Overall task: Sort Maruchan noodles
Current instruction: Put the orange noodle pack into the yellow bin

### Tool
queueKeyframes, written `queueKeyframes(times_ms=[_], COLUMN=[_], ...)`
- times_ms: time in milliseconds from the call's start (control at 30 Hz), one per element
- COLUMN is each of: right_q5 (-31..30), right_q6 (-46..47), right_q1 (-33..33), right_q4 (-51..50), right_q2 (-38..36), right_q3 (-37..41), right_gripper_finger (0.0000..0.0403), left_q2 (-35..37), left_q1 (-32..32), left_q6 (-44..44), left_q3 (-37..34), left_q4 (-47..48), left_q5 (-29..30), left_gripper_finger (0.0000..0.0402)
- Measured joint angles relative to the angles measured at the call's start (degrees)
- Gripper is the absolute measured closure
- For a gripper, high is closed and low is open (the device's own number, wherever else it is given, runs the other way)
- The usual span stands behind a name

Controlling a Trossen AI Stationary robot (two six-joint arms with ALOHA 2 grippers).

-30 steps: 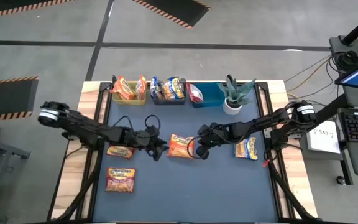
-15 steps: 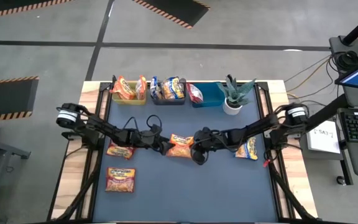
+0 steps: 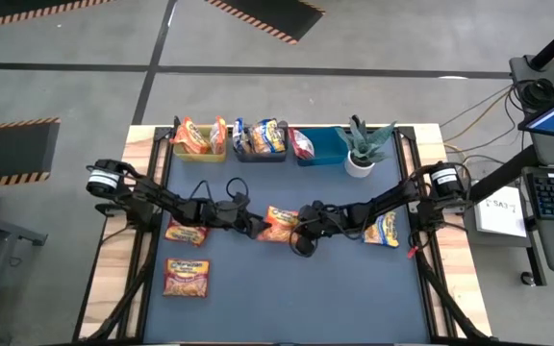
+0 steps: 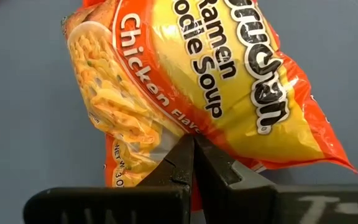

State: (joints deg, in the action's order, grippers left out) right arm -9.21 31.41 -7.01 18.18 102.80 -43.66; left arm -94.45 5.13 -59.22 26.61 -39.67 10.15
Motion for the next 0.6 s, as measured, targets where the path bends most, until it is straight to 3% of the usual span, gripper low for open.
queueKeyframes(times_ms=[267, 600], right_q5=[0.0, 0.1], right_q6=[-1.2, -1.4], right_q1=[0.0, 0.0], right_q4=[0.5, 0.8], right_q2=[-0.5, -0.4], right_q3=[0.1, 0.1], right_gripper_finger=[0.0394, 0.0394], left_q2=[-2.0, -11.5], left_q1=[0.0, 0.0], left_q6=[0.1, 0.8], left_q3=[0.8, 3.9], left_q4=[-0.1, -12.0], left_q5=[1.0, 1.0], left_gripper_finger=[0.012, 0.0134])
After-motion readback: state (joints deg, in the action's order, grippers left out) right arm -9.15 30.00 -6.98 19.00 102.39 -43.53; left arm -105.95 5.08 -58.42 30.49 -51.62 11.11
